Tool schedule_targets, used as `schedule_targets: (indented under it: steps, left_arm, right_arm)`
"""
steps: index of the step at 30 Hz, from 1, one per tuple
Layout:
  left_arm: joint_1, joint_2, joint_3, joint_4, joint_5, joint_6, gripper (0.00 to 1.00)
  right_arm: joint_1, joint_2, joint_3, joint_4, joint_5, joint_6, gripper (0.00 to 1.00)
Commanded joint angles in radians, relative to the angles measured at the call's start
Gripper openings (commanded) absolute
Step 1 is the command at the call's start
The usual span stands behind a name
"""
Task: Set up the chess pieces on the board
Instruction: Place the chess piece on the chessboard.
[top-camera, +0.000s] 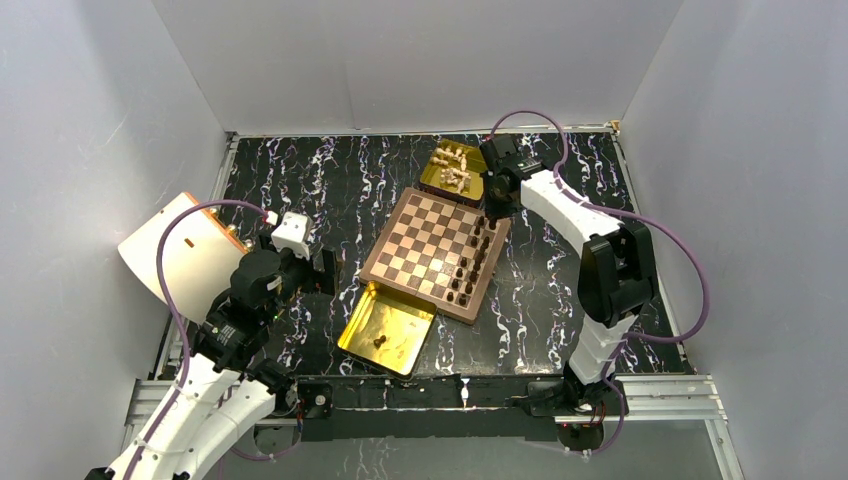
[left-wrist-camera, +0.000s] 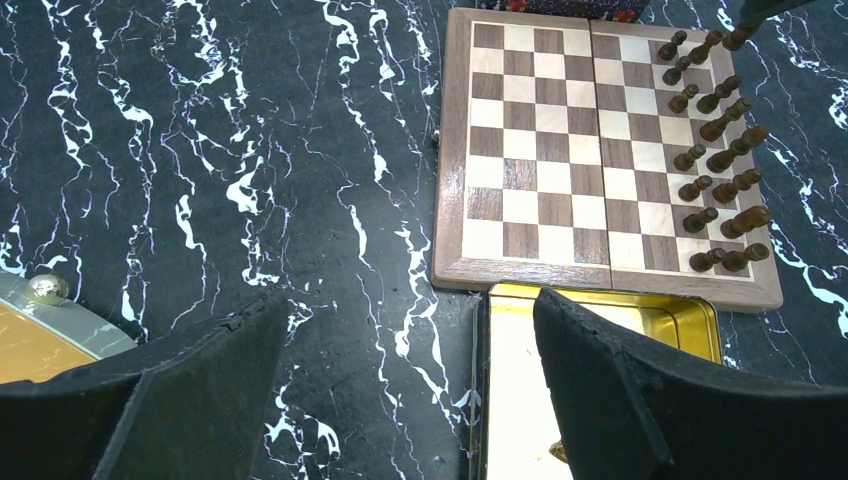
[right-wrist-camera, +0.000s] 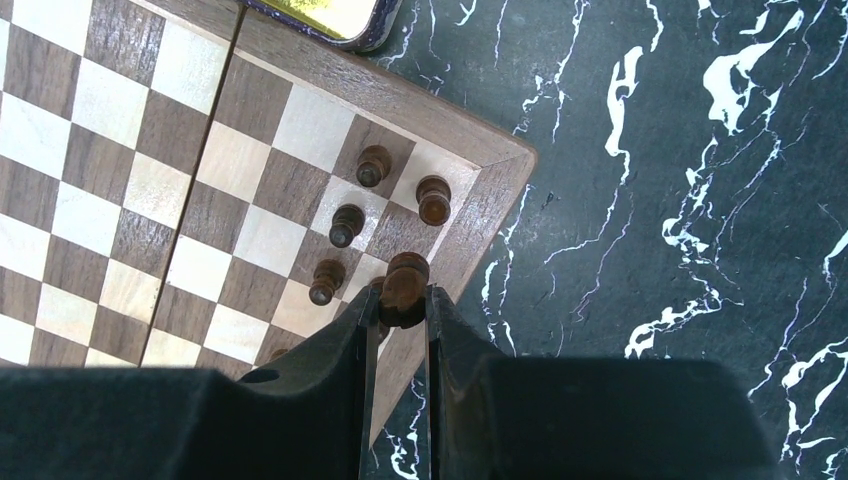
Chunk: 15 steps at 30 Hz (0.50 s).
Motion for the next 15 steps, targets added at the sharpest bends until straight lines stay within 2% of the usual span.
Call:
schedule_targets:
  steps: [1,15]
  left_arm:
    - [0.0,-0.014,-0.003,0.022,-0.021,0.01,0.9]
    - [0.0,-0.007,-0.002,0.022,-0.014,0.01,0.9]
  right_arm:
    - [-0.003,0.017,0.03,0.03,-0.017,0.003,0.23]
    - [-0.004,0.046,-0.025,0.079,-0.029,0.014,0.24]
